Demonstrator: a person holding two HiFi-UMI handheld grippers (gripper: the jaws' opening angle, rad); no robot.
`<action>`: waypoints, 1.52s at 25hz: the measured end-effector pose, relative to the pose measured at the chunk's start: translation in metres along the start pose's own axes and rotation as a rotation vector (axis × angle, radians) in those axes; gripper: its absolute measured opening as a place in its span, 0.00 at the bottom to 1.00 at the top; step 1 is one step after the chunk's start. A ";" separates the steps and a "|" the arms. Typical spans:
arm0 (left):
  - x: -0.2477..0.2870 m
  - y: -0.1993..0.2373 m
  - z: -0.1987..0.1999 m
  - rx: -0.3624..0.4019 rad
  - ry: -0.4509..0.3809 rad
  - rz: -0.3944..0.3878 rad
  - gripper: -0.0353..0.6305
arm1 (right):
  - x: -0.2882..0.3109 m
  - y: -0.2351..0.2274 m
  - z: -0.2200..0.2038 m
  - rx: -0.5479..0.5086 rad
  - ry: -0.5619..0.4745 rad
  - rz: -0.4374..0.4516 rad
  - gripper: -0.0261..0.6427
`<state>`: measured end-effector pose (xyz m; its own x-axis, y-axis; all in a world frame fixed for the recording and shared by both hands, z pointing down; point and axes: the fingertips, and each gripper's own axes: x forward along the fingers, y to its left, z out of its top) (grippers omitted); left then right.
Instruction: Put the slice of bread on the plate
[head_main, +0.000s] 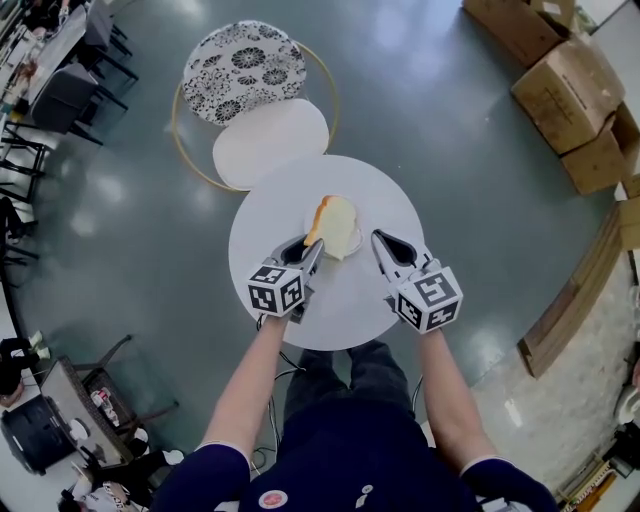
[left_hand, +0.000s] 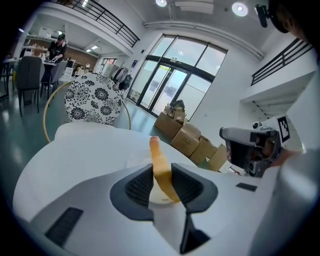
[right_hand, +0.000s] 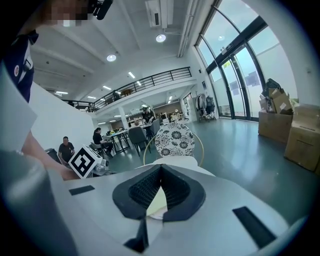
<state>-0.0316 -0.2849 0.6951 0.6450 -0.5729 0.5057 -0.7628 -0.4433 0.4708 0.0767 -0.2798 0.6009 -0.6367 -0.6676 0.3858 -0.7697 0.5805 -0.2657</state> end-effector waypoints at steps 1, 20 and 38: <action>0.001 0.003 0.000 -0.001 0.002 0.006 0.20 | 0.001 0.000 0.000 0.000 0.002 0.002 0.05; 0.004 0.053 -0.022 0.035 0.056 0.167 0.29 | 0.006 0.012 -0.008 0.003 0.022 0.016 0.05; -0.064 -0.001 0.072 0.221 -0.155 0.128 0.32 | 0.002 0.036 0.041 -0.059 -0.058 0.053 0.05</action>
<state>-0.0753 -0.2968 0.6099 0.5413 -0.7246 0.4265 -0.8399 -0.4902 0.2330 0.0459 -0.2791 0.5554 -0.6791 -0.6604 0.3205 -0.7321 0.6408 -0.2309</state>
